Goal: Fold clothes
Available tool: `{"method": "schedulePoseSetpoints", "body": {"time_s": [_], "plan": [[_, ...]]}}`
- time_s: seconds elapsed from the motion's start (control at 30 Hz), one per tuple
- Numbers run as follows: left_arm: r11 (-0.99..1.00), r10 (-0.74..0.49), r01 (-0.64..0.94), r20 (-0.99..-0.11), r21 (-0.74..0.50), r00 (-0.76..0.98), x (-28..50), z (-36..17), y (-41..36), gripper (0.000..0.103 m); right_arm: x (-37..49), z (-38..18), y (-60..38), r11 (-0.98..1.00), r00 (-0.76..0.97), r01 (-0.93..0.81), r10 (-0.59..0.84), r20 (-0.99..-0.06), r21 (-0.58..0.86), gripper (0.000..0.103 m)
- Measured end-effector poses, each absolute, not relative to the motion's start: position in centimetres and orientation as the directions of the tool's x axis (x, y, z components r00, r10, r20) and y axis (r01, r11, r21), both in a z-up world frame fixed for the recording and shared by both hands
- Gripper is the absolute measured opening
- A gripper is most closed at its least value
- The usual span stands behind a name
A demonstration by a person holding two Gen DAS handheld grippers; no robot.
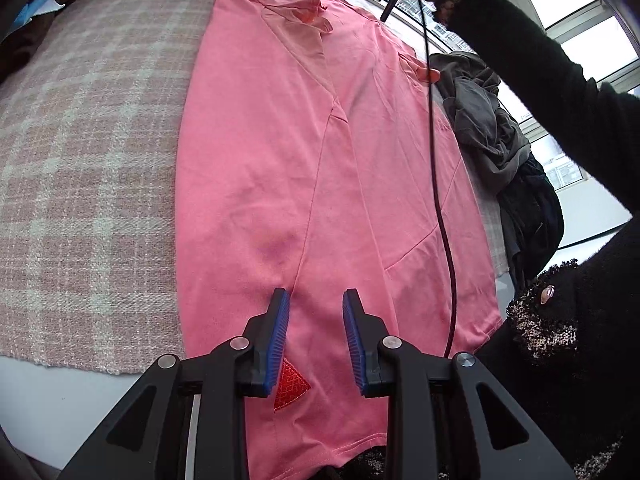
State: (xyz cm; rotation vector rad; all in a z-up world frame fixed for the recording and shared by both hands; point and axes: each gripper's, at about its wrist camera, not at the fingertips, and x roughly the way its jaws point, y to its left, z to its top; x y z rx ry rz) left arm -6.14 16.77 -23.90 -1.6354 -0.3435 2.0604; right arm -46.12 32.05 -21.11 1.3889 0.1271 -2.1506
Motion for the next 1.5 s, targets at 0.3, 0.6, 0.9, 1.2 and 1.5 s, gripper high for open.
{"method": "schedulePoseSetpoints", "body": {"time_s": [0.3,0.6,0.9,1.2,1.5], "plan": [[-0.845,0.526,-0.212,-0.834,-0.49,-0.168,-5.9,-24.2,16.7,0.026,-49.8,-26.2,28.9,-0.823,-0.151,0.506,-0.379,-0.913,0.258,0.045],[-0.837,0.538,-0.219,-0.827,-0.501,-0.164,-5.8,-24.3,16.6,0.026,-50.0,-23.7,31.8,-0.83,-0.284,0.504,-0.42,-0.862,0.238,0.004],[-0.836,0.539,-0.229,-0.825,-0.499,-0.169,-5.7,-24.3,16.7,0.027,-49.0,-22.1,35.5,-0.865,-0.264,0.419,-0.409,-0.874,0.278,0.035],[-0.845,0.513,-0.273,-0.84,-0.459,-0.175,-4.4,-23.7,16.1,0.027,-39.5,-23.9,39.2,-0.87,-0.145,0.401,-0.369,-0.918,0.287,0.038],[-0.859,0.488,-0.294,-0.844,-0.42,-0.221,2.3,-22.1,12.0,0.027,-23.5,-10.4,50.1,-0.913,-0.436,0.252,-0.403,-0.805,0.32,0.042]]}}
